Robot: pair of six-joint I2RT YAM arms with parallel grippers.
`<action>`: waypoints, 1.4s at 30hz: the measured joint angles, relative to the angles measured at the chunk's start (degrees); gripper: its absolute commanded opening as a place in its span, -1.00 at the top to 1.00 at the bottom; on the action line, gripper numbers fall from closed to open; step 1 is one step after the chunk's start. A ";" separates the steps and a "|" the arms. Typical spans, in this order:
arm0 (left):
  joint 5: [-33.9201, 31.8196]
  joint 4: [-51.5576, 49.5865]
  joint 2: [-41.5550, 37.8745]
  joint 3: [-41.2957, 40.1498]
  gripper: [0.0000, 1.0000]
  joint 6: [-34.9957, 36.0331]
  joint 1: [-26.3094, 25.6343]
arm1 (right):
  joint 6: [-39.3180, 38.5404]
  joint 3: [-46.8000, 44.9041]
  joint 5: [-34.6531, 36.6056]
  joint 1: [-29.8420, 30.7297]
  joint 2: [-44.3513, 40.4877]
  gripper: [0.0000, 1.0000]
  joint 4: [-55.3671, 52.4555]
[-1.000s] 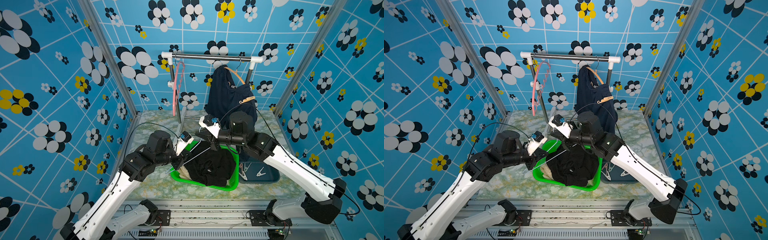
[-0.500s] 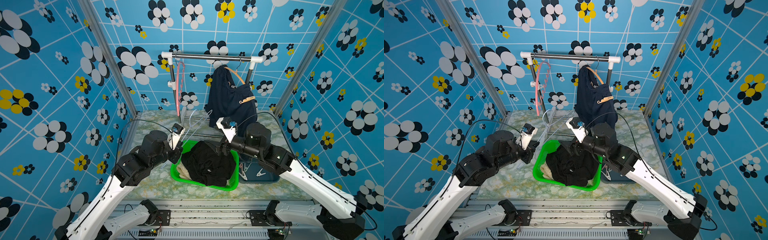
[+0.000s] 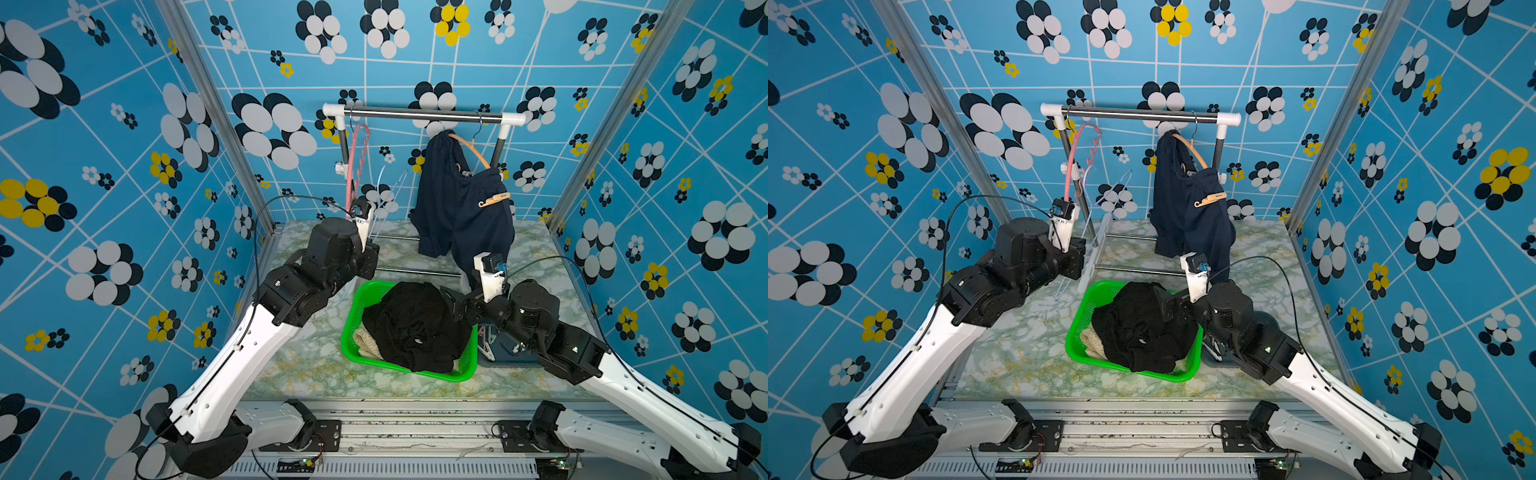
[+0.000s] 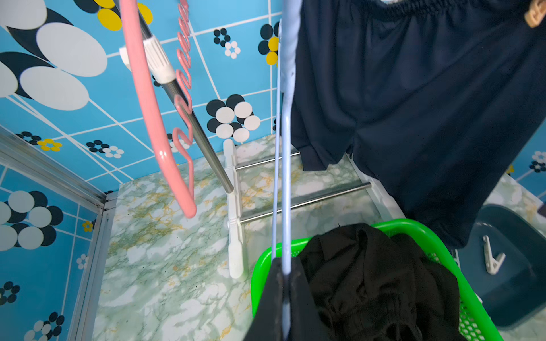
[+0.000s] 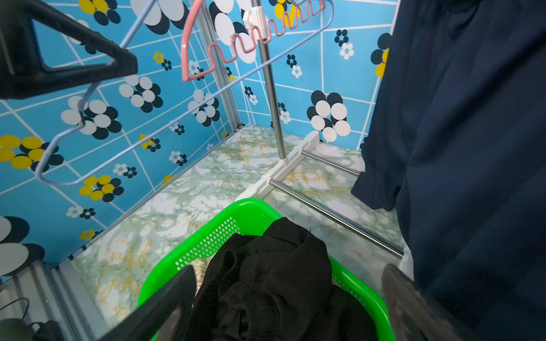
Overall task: Remove the clothespins securing shorts to the hanger
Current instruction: Place the hanger on the clothesline.
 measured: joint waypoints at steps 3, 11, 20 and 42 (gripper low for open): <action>-2.34 1.66 6.32 6.58 1.00 0.42 0.68 | 1.29 0.00 1.55 0.00 -0.15 -0.98 -0.76; -0.42 0.76 21.99 24.26 1.00 0.15 6.03 | 3.10 -1.88 2.54 0.00 -1.64 -0.99 -1.42; 8.13 -4.15 31.82 38.56 1.00 -1.86 10.80 | 4.90 -3.21 2.58 0.00 -1.75 -0.98 -1.60; 17.03 -5.62 43.21 52.68 1.00 -6.03 13.42 | 6.86 -3.89 2.27 0.00 1.07 -0.98 0.26</action>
